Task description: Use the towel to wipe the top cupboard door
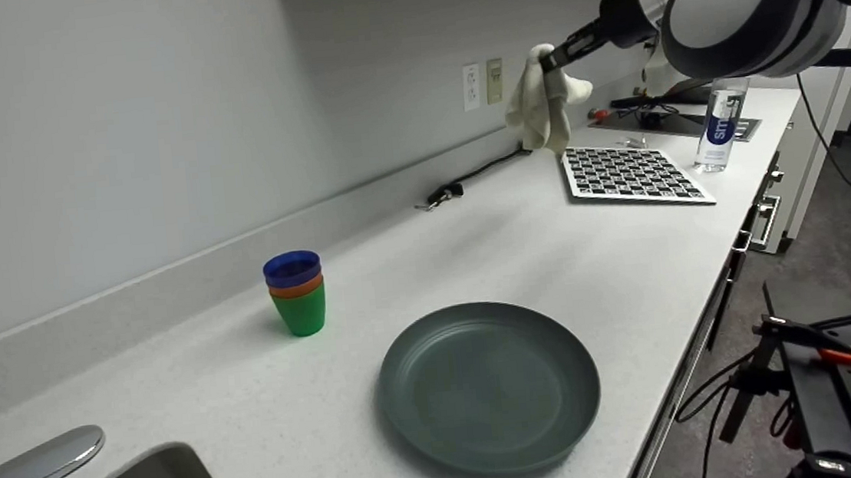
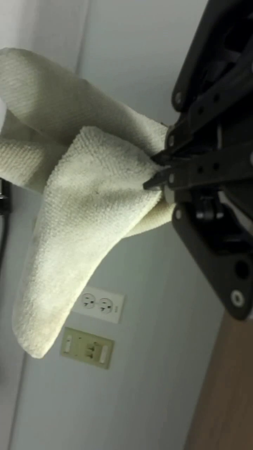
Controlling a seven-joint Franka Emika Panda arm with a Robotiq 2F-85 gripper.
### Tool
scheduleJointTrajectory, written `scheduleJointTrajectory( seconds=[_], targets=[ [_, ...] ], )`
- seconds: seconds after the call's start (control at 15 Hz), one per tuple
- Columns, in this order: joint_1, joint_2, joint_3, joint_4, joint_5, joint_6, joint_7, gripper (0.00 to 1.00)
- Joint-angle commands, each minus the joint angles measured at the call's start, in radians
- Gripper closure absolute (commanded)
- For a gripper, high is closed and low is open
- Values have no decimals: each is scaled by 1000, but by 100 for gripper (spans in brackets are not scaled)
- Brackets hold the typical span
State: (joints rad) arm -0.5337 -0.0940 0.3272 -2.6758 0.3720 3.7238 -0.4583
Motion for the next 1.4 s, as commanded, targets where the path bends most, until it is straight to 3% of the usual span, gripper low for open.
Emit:
scheduleJointTrajectory(
  seconds=[0.0,0.27,0.6,1.2,1.27,1.33],
  targets=[
    [-17,24,39,27,166,-133,-203,98],
    [-12,15,66,6,275,-256,-380,98],
    [-14,2,118,-23,318,-334,-480,98],
    [0,-78,208,-69,273,-520,-486,98],
    [-5,-93,219,-72,265,-545,-482,76],
    [-5,-108,225,-70,256,-573,-484,68]
  ],
)
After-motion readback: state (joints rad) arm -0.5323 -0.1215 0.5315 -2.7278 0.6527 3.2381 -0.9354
